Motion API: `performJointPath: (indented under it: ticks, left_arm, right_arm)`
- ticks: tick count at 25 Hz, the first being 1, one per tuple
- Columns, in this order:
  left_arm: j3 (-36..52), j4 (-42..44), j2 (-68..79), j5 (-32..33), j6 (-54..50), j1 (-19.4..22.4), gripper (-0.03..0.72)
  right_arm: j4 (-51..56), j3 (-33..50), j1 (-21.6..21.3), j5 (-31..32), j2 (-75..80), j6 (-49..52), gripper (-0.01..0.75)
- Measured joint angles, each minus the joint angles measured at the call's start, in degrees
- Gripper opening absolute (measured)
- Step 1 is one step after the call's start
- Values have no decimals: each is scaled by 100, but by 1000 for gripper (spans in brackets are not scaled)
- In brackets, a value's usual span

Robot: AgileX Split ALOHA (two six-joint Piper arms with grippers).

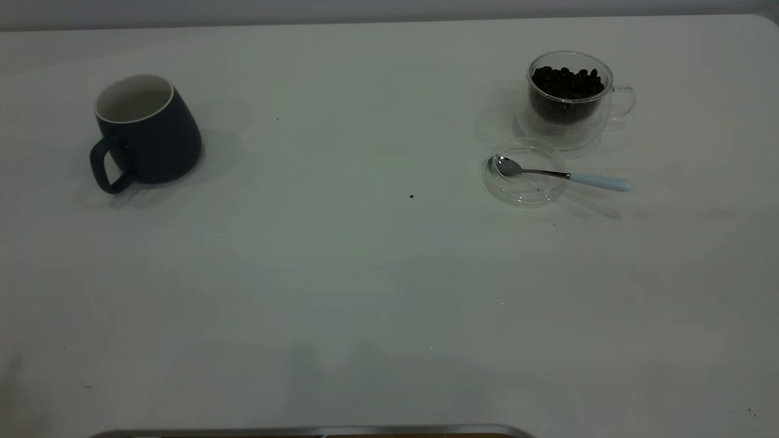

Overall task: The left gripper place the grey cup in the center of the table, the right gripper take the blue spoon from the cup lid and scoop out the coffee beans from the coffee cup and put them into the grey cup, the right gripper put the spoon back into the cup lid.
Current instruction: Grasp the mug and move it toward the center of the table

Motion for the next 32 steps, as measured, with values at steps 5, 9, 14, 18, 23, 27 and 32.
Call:
performJointPath:
  ticks: [5,9,14,18,23,27,32]
  left_arm:
    - [-919,33,1775,32,916,0,495]
    - [-1657,419,3142,192,1817,0,495]
    - [-2507,1365,4610,118,2867,0,495]
    - [-3066,1723,5633,-166,3629,0,495]
    - [-3406,1874,6629,-437,4847,-18,495]
    - [-3451,1913,7173,-753,5751,-178,495]
    - [-3467,2220,7736,-1093,6247,-399,495]
  right_arm:
    - [0,0,0,0,0,0,576]
    - [0,0,0,0,0,0,576]
    - [0,0,0,0,0,0,576]
    - [0,0,0,0,0,0,576]
    - [0,0,0,0,0,0,576]
    - [0,0,0,0,0,0,576]
    - [0,0,0,0,0,0,576]
